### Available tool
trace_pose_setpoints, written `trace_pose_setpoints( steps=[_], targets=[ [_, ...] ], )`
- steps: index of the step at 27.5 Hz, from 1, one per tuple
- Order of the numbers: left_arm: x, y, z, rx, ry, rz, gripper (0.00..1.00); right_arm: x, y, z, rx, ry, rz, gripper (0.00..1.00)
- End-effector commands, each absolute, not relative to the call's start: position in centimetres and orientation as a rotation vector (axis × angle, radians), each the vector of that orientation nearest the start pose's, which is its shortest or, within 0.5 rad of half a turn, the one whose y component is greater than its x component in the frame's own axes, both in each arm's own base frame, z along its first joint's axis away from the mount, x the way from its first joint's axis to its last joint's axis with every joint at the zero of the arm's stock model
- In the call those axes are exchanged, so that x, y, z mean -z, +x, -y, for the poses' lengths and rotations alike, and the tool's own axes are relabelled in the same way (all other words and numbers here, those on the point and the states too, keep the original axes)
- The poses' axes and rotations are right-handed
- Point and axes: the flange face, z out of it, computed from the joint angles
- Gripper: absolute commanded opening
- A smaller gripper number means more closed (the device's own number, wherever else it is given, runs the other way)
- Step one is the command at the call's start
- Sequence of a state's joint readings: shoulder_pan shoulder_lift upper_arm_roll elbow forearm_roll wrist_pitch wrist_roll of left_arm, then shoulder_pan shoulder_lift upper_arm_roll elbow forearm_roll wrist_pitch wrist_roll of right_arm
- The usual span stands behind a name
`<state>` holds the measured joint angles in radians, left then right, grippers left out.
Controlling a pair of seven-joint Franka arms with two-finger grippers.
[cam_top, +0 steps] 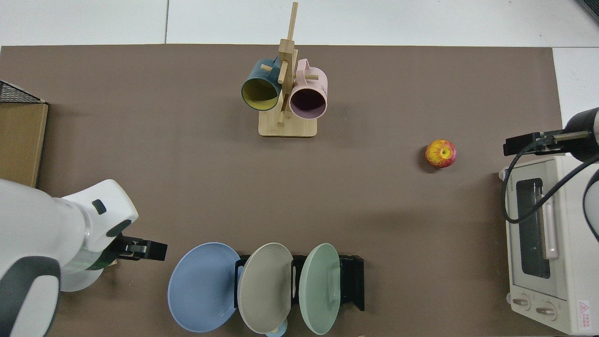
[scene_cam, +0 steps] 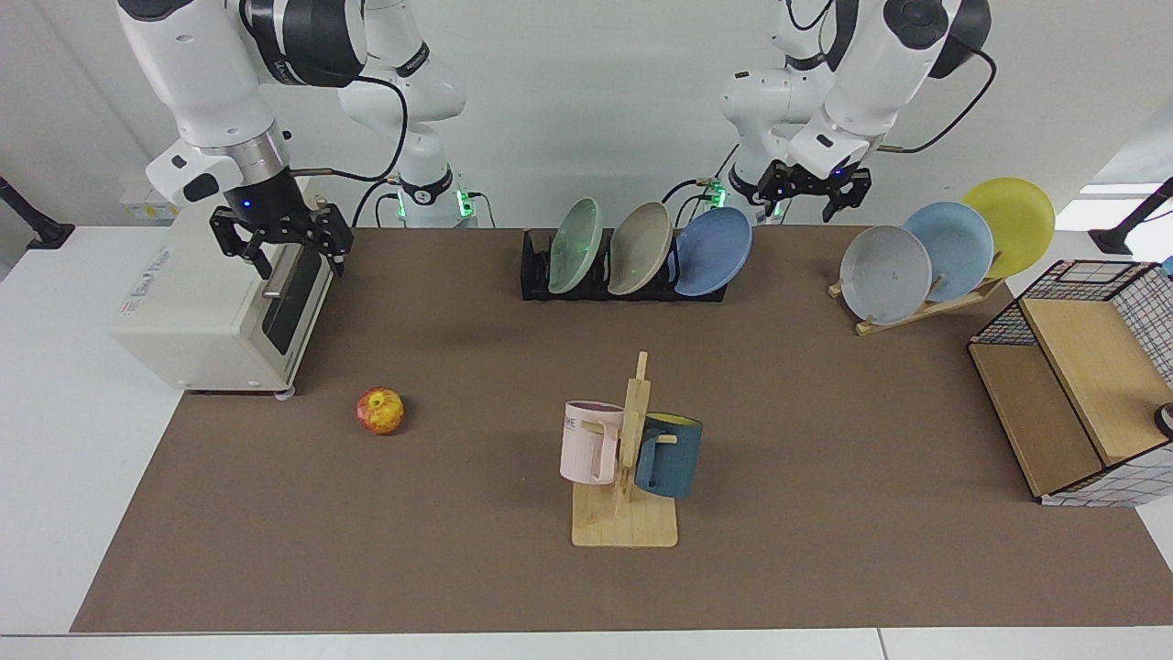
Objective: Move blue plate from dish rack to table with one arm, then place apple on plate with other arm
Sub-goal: 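Grasp the rim of the blue plate with the left gripper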
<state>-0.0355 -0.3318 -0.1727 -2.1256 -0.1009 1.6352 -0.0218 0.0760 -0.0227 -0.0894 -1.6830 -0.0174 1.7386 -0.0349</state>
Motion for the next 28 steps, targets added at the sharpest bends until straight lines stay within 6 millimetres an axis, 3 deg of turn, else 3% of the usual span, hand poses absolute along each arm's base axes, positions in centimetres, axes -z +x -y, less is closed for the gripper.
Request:
trace_pose_setpoints(
  steps=[1, 12, 16, 22, 28],
  targets=[
    [-48.5, 39.7, 11.0, -0.244, -3.159, -0.267, 0.99, -59.9, 56.0, 0.9, 0.147, -3.155, 0.006, 1.00],
    [-42.8, 37.1, 13.3, -0.334, -3.133, -0.329, 0.99, -59.9, 56.0, 0.9, 0.147, -3.155, 0.006, 1.00],
    [-42.4, 36.9, 13.5, -0.351, -3.147, -0.322, 0.97, -59.7, 55.8, 1.4, 0.116, -3.156, -0.004, 1.00],
    [-41.6, 36.2, 14.4, -0.380, -3.135, -0.344, 0.80, -59.7, 55.8, 0.8, 0.113, -3.158, 0.023, 1.00],
    [-41.3, 35.6, 15.4, -0.391, -3.113, -0.375, 0.52, -59.9, 55.4, 0.3, 0.096, -3.156, 0.035, 1.00]
  ],
)
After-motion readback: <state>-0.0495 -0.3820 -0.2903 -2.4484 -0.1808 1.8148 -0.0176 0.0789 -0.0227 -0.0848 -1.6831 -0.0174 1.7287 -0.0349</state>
